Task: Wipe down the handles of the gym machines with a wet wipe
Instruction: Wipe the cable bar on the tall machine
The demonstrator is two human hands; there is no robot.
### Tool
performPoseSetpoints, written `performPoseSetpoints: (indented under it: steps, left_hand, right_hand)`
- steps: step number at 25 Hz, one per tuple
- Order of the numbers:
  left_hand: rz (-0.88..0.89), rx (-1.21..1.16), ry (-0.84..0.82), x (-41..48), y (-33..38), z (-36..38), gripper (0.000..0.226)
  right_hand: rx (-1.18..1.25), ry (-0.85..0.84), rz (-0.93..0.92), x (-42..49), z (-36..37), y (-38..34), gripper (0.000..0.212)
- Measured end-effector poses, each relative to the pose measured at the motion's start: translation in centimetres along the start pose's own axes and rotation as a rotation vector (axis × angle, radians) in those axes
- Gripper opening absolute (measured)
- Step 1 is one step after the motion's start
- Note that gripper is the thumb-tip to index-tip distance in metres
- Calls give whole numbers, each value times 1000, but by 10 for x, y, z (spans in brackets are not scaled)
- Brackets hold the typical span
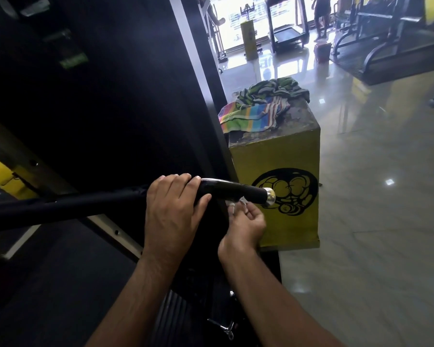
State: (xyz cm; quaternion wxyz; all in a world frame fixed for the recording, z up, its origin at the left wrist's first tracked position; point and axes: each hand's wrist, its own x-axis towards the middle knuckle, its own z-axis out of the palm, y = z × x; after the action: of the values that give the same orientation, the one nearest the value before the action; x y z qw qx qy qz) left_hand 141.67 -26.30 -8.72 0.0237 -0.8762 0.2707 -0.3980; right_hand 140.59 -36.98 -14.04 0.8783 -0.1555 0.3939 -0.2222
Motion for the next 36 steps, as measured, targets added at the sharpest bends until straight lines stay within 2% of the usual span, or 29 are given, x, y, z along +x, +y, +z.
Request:
performPoseSetpoints:
  steps: [3, 8, 11, 12, 15, 18, 19, 22, 23, 25, 26, 29, 33, 34, 36]
  left_hand:
    - [-15, -15, 31, 1, 3, -1, 38]
    - [-10, -31, 46, 2, 8, -6, 39]
    - [-18, -34, 55, 2, 8, -6, 38]
    - [-19, -35, 53, 2, 7, -4, 38]
    - [-26, -28, 25, -2, 5, 0, 38]
    - [-49, -9, 2, -8, 2, 6, 38]
    - [-51, -6, -9, -8, 0, 8, 37]
    - [-58, 4, -47, -12, -4, 11, 36]
    - [-61, 17, -52, -14, -5, 12, 36]
    - [-66, 38, -54, -18, -9, 13, 35]
    - [-71, 42, -58, -19, -11, 14, 34]
    - [-82, 39, -81, -24, -14, 16, 33]
    - [-72, 43, -90, -26, -15, 18, 33]
    - [-76, 41, -90, -24, -16, 19, 32]
    - [-74, 41, -88, -26, -17, 18, 33]
  right_hand:
    - [-389, -91, -515, 0, -15, 2, 25]
    - [-530, -178, -774, 23, -18, -24, 17]
    - [-759, -372, -1096, 28, -20, -26, 17]
    - [-819, -403, -1152, 37, -23, -29, 17]
    - [-851, -300, -969, 53, -25, -33, 18]
    - [-996, -559, -1155, 49, -26, -22, 18]
    - [-1039, -609, -1145, 53, -22, -23, 19]
    - [-1117, -563, -933, 62, -6, -32, 20]
    - [-1153, -662, -973, 61, 0, -32, 19]
    - [-1232, -999, -1047, 55, 17, -33, 18]
    - [-1298, -1126, -1019, 57, 27, -35, 18]
    - [-1503, -1184, -667, 72, 56, -43, 14]
    - [-1263, -1398, -401, 65, 75, -27, 14]
    - [-1325, -1441, -359, 71, 79, -25, 15]
    - [-1713, -1496, -295, 92, 83, -27, 18]
